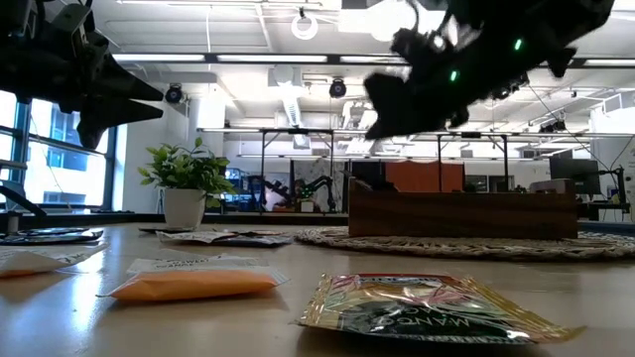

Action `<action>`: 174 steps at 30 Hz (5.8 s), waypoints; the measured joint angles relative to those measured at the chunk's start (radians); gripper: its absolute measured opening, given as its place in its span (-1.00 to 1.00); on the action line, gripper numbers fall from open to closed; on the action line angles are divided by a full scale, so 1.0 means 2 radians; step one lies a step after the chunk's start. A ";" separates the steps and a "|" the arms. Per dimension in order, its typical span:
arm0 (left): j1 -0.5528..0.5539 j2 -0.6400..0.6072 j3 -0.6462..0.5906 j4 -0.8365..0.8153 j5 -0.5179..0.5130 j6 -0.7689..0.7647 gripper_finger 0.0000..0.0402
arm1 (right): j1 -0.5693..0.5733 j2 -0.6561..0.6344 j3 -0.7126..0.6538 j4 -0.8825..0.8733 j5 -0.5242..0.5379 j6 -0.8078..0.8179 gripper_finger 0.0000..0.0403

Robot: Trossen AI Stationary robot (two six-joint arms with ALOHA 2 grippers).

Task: Pick & Place Tea
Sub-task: Adjust the wooden organizer, then put the violet tea bag into the left section of the wooden organizer

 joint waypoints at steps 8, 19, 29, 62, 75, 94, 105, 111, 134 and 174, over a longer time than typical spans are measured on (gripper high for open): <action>0.000 0.000 0.000 0.000 0.000 0.000 -0.31 | -0.022 -0.037 0.001 -0.063 -0.141 0.030 -0.97; 0.000 0.000 0.000 0.008 -0.005 0.000 -0.31 | -0.060 0.011 0.001 -0.109 -0.219 0.061 -0.99; 0.000 0.000 0.000 0.009 -0.014 0.000 -0.31 | -0.114 0.010 0.004 -0.120 -0.231 0.037 -0.99; 0.000 0.000 0.000 0.009 -0.014 0.001 -0.31 | -0.065 0.247 0.324 -0.206 -0.366 -0.106 -0.16; 0.000 0.000 0.000 0.009 -0.011 0.002 -0.31 | -0.105 0.277 0.382 -0.329 -0.444 -0.028 -0.06; 0.000 0.000 0.000 0.011 -0.013 0.002 -0.31 | -0.108 0.307 0.383 -0.337 -0.448 -0.038 -0.95; 0.000 0.000 0.000 0.009 -0.013 0.002 -0.31 | -0.072 0.175 0.381 -0.438 -0.280 -0.053 -0.96; 0.000 0.000 0.000 0.008 -0.013 0.002 -0.31 | -0.048 0.125 0.381 -0.572 -0.015 -0.012 -0.97; 0.000 0.000 0.000 0.008 -0.013 0.000 -0.31 | -0.056 0.132 0.267 -0.617 -0.006 0.045 -0.94; 0.000 0.038 0.135 -0.292 0.070 -0.015 -0.31 | -0.030 0.124 0.237 -0.137 -0.304 -0.109 -0.41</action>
